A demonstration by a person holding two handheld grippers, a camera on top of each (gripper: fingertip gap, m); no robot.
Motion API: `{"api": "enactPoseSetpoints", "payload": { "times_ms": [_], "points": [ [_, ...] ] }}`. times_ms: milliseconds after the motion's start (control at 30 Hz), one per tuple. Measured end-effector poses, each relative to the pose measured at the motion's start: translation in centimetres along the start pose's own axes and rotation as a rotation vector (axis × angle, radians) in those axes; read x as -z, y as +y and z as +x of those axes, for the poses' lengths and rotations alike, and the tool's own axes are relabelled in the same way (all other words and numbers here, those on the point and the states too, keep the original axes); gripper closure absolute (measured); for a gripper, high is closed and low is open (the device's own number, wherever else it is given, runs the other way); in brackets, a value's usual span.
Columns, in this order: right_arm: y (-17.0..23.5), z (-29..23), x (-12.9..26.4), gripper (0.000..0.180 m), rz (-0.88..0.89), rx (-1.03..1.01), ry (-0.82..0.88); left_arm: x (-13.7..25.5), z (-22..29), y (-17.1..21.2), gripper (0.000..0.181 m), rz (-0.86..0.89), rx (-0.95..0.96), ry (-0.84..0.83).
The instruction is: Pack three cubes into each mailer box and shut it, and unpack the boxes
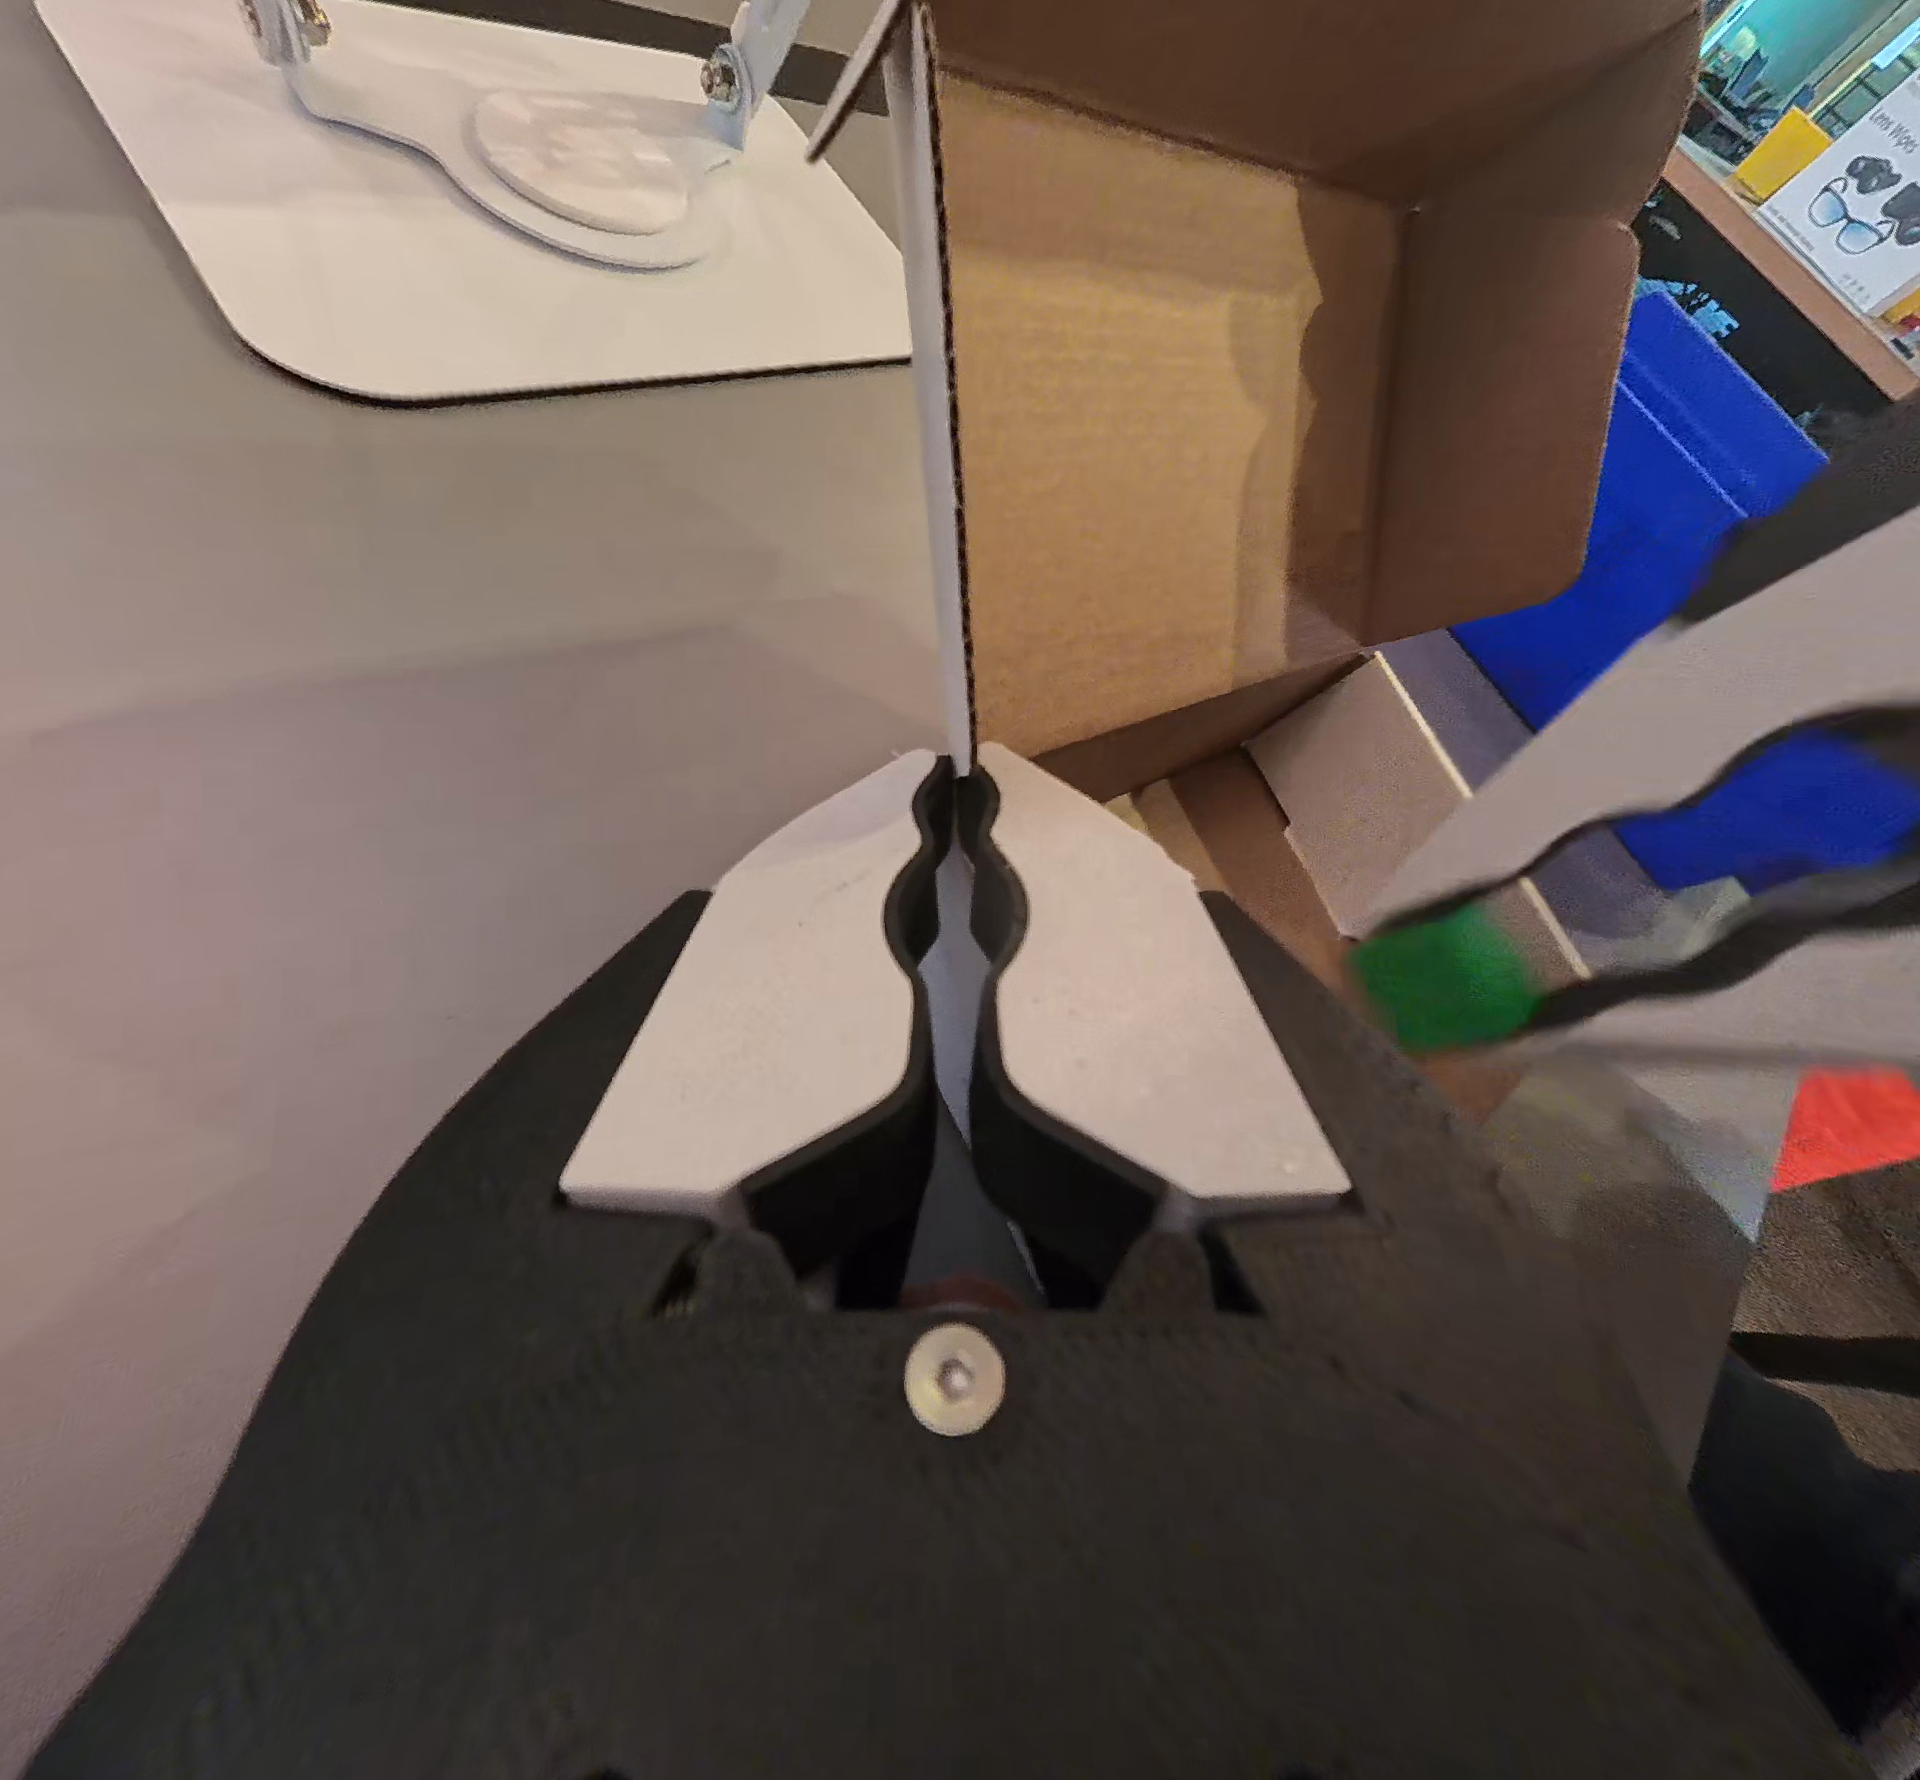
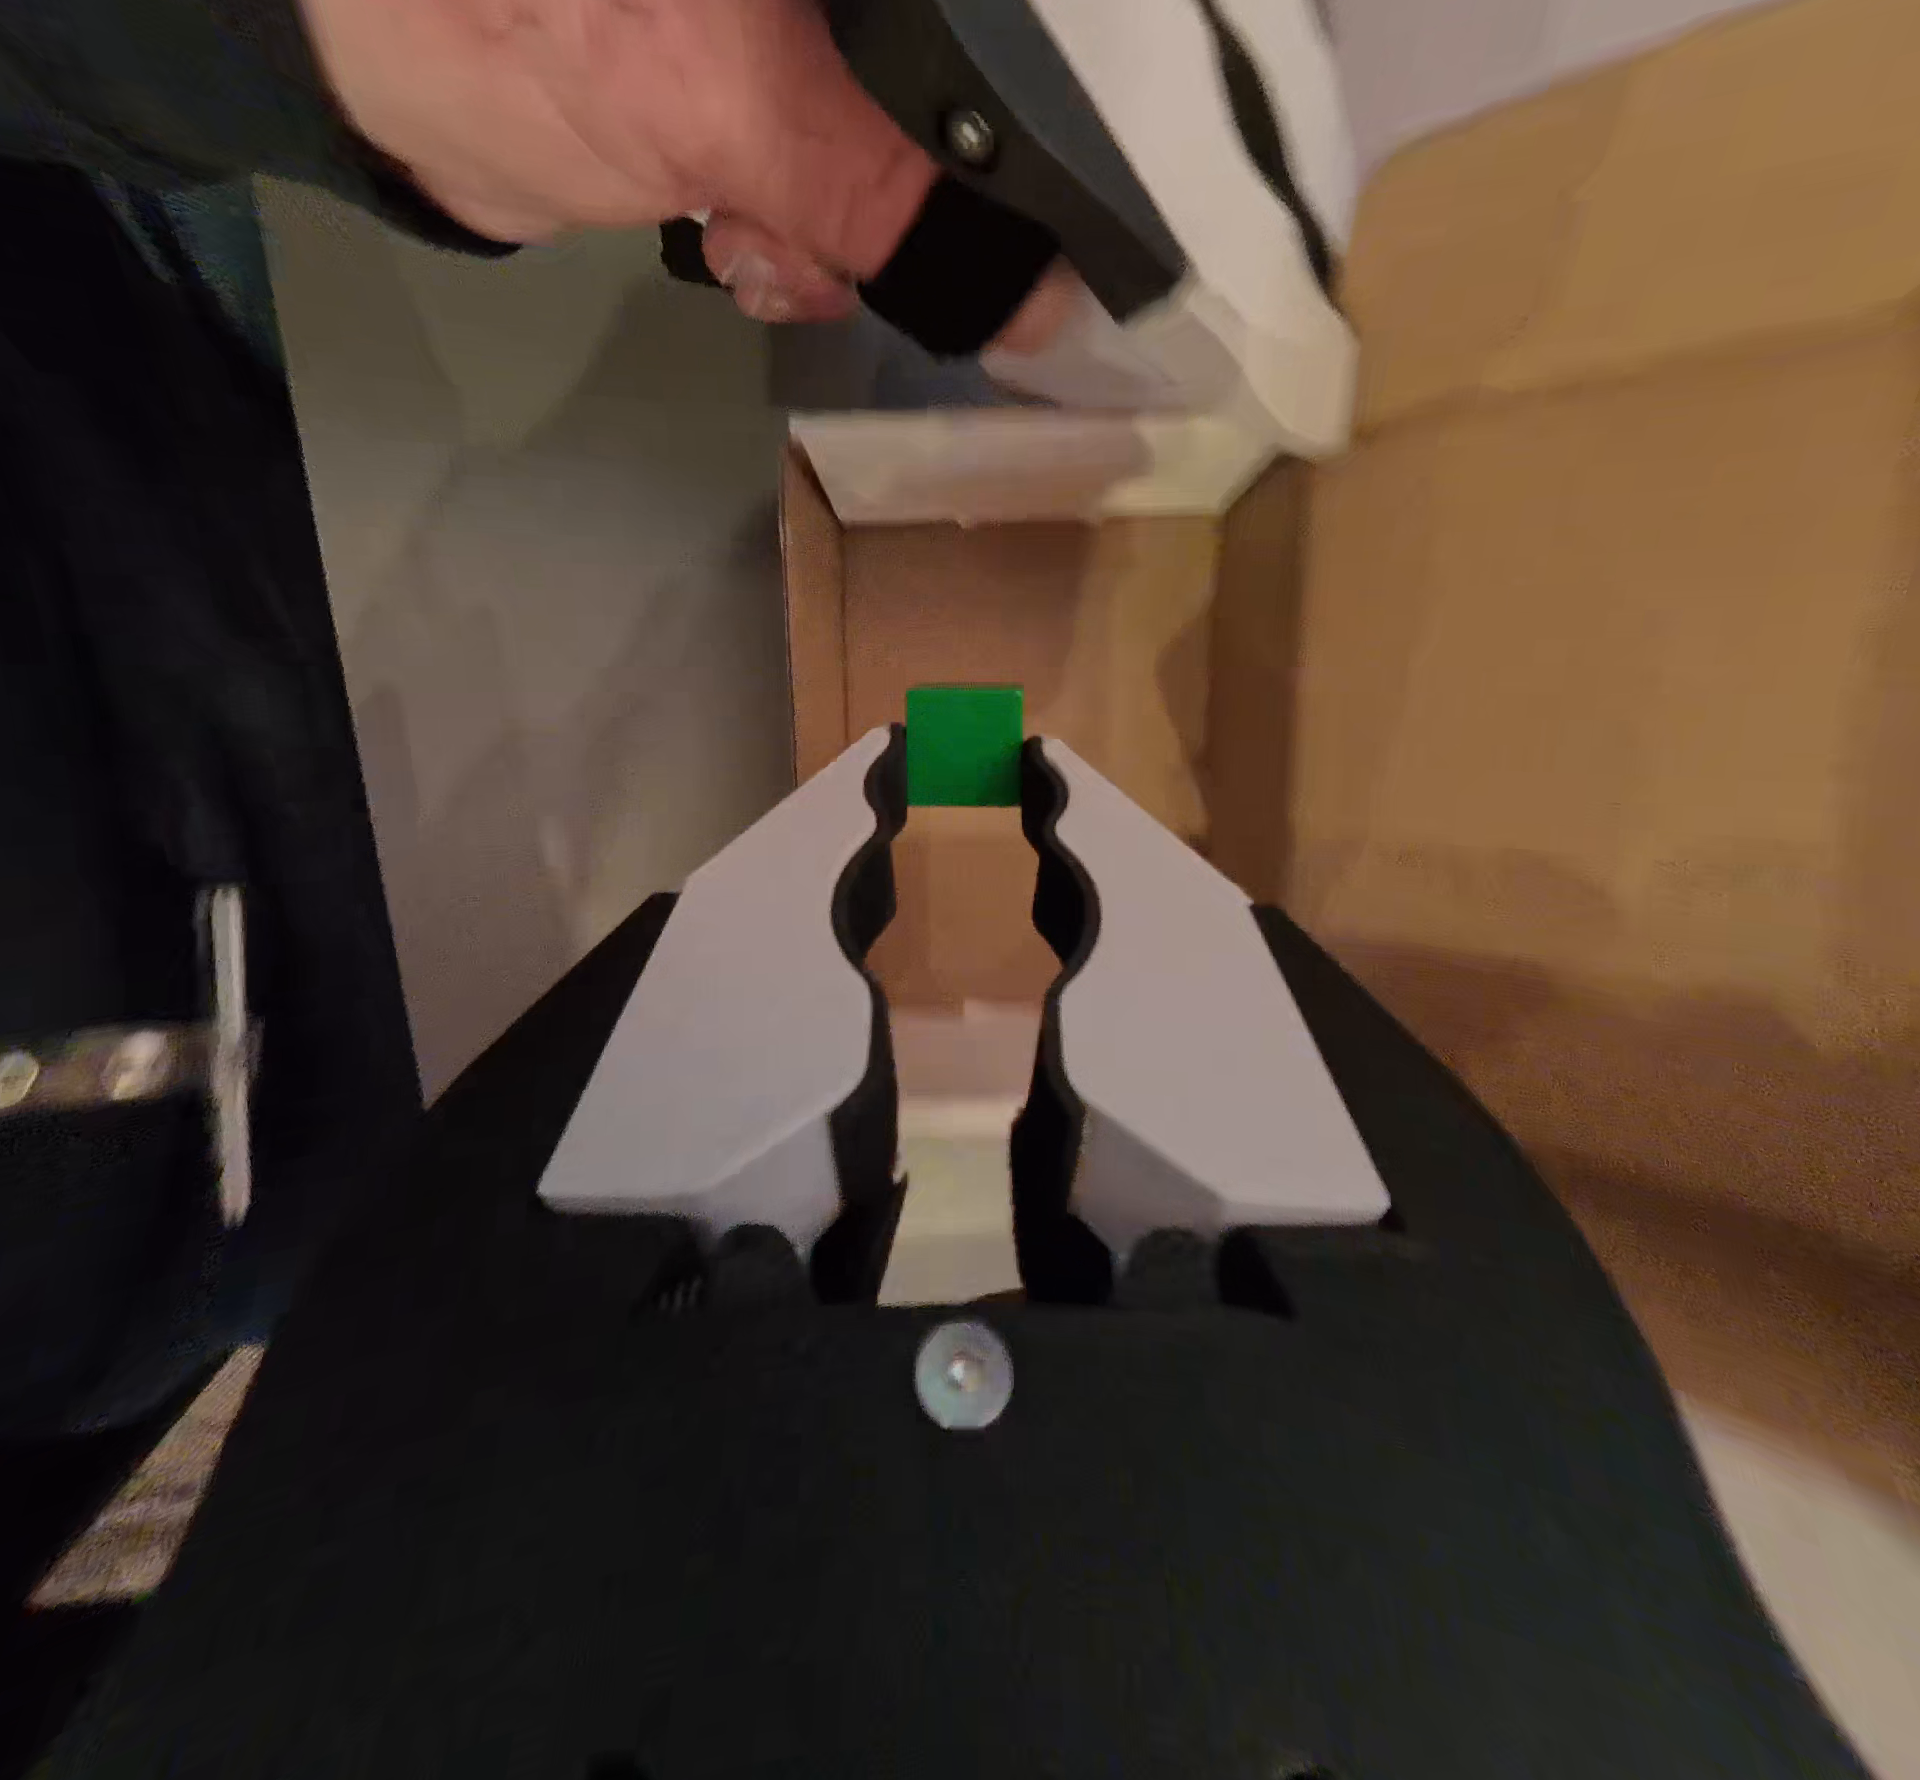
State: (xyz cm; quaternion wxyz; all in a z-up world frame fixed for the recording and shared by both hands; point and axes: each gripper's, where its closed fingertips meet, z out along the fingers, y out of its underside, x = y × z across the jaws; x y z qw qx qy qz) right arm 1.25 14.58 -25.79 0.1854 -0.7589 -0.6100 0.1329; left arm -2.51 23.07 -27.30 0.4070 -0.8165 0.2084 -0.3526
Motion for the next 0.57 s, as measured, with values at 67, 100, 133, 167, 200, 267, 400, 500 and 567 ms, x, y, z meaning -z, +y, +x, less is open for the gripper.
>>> {"api": "enactPoseSetpoints", "payload": {
  "times_ms": [67, 100, 133, 167, 200, 267, 400, 500, 567],
  "points": [
    [2.2, 1.0, 4.9, 0.160, 0.020, 0.006, 0.074, 0.1, -0.1, -0.1, 0.180, 0.002, 0.005, 0.001],
    [4.1, 1.6, 7.5, 0.161, 0.014, 0.000, 0.114, 0.2, -0.1, -0.1, 0.180, 0.001, 0.006, 0.000],
    [6.6, 2.2, 10.0, 0.160, -0.018, -0.021, 0.145, 0.1, -0.1, 0.0, 0.180, -0.002, 0.006, -0.001],
    [9.4, 2.8, 12.4, 0.160, -0.053, -0.021, 0.175, 0.1, -0.1, 0.1, 0.180, -0.006, 0.005, 0.001],
    [12.2, 3.2, 14.5, 0.160, -0.077, -0.014, 0.202, 0.0, 0.0, 0.3, 0.180, -0.012, 0.005, 0.002],
    [18.0, 4.0, 17.7, 0.160, -0.158, -0.059, 0.239, -0.2, 0.2, 0.7, 0.180, -0.024, 0.001, 0.002],
    [26.0, 4.0, 21.2, 0.160, -0.266, -0.100, 0.278, -0.1, -0.1, 0.8, 0.180, -0.024, -0.014, -0.033],
    [28.7, 3.6, 22.1, 0.160, -0.260, -0.099, 0.279, 0.3, -0.4, 0.8, 0.180, -0.010, -0.002, -0.069],
    [29.9, 3.8, 22.4, 0.160, -0.262, -0.096, 0.291, 0.6, -0.5, 0.9, 0.181, 0.005, 0.001, -0.090]
  ]
}}
